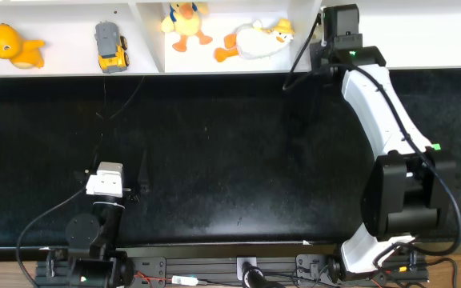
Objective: Store Toys
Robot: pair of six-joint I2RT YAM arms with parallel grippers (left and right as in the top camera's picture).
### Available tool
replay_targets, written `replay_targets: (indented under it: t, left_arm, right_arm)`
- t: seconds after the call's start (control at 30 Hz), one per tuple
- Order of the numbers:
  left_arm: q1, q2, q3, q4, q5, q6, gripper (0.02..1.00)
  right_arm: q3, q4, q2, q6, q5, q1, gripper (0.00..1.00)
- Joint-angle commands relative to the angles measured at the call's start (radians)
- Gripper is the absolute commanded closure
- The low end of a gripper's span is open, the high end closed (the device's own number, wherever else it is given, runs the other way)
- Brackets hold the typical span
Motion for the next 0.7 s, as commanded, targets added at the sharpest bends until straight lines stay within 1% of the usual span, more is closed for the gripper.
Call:
replay_targets:
  t: [0.03,0.23,0.33,0.37,0.43,0.47,0.5,0.57,0.63,0.7]
  left_arm:
    - [0.005,-0.012,-0.004,-0.001,-0.004,-0.018,0.020]
    - [0.005,-0.012,-0.004,-0.001,-0.005,-0.018,0.020]
    - [0.005,-0.012,-0.004,-0.001,-0.004,-0.018,0.023]
    - [0.005,-0.012,-0.004,-0.001,-0.005,-0.018,0.020]
    - [0.005,-0.012,-0.004,-0.001,-0.005,-0.018,0.020]
    - [0.005,-0.012,-0.004,-0.001,-0.004,-0.018,0.020]
    - [0.005,-0.012,-0.004,-0.001,-0.005,-0.018,0.020]
    - [0.005,-0.012,-0.004,-0.001,-0.005,-0.018,0.020]
    - [0.005,-0.012,-0.004,-0.001,-0.004,-0.018,0.023]
    - [0.005,-0.012,-0.004,-0.001,-0.005,-0.018,0.020]
  right_arm:
    - [0.039,0.045,0.010,0.035,-0.077,0.007,0.855]
    - [0.038,0.011,0.010,0.087,-0.079,0.007,0.855]
    - [0.038,0.003,0.010,0.095,-0.079,0.007,0.847]
    - [0.038,-0.002,0.010,0.095,-0.079,0.007,0.829]
    - [0.038,-0.016,0.010,0.095,-0.078,0.007,0.752]
    - [0.038,-0.024,0.010,0.095,-0.079,0.007,0.735]
    - [0.038,-0.036,0.010,0.095,-0.078,0.007,0.684]
    - [0.038,-0.049,0.004,0.094,-0.078,0.014,0.402]
    - [0.038,-0.061,-0.011,0.094,-0.077,0.016,0.198]
    - [0.036,-0.089,-0.036,0.094,-0.077,0.016,0.086]
